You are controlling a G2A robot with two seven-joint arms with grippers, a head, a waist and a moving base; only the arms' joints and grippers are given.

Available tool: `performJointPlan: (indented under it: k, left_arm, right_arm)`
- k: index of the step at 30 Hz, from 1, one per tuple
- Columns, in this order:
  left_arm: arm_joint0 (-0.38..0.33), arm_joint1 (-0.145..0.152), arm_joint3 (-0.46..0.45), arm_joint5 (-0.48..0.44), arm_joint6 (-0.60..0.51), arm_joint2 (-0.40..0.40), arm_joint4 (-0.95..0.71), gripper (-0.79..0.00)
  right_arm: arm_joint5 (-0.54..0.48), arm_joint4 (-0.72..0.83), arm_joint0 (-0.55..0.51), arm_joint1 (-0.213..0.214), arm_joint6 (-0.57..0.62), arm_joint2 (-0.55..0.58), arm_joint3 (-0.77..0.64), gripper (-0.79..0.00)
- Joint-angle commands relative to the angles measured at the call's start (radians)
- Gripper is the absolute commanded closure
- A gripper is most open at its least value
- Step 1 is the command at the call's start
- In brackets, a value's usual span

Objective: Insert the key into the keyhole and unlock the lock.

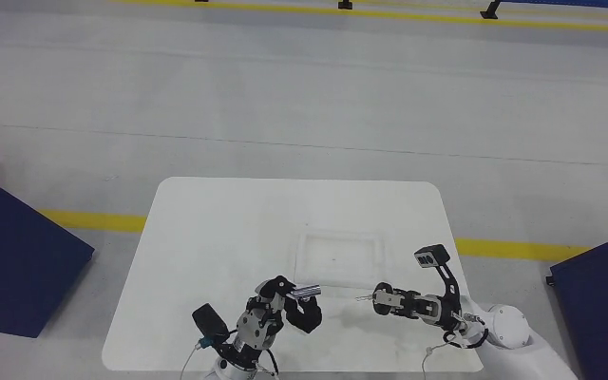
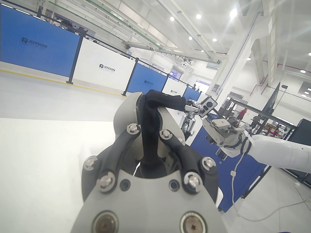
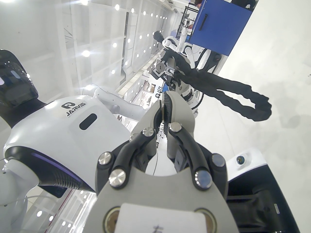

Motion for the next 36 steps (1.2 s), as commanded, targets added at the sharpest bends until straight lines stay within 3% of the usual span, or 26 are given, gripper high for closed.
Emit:
performJointPlan:
  k: [1, 19, 30, 36]
  left_arm:
    - [0.003, 0.001, -0.006, -0.022, -0.012, -0.002, -0.007, 0.000]
    - [0.034, 0.023, -0.018, -0.228, -0.088, -0.050, 0.022, 0.000]
    - [0.034, 0.023, -0.019, -0.228, -0.090, -0.052, 0.021, 0.000]
    - [0.034, 0.023, -0.019, -0.228, -0.090, -0.052, 0.021, 0.000]
  right_arm:
    - [0.039, 0.002, 0.007, -0.002, 0.002, -0.006, -0.010, 0.000]
    - [0.174, 0.025, 0.097, -0.015, 0.165, -0.042, 0.009, 0.000]
    - [0.171, 0.021, 0.099, -0.016, 0.156, -0.041, 0.007, 0.000]
    - [0.071, -0.034, 0.061, -0.021, 0.054, -0.015, -0.057, 0.000]
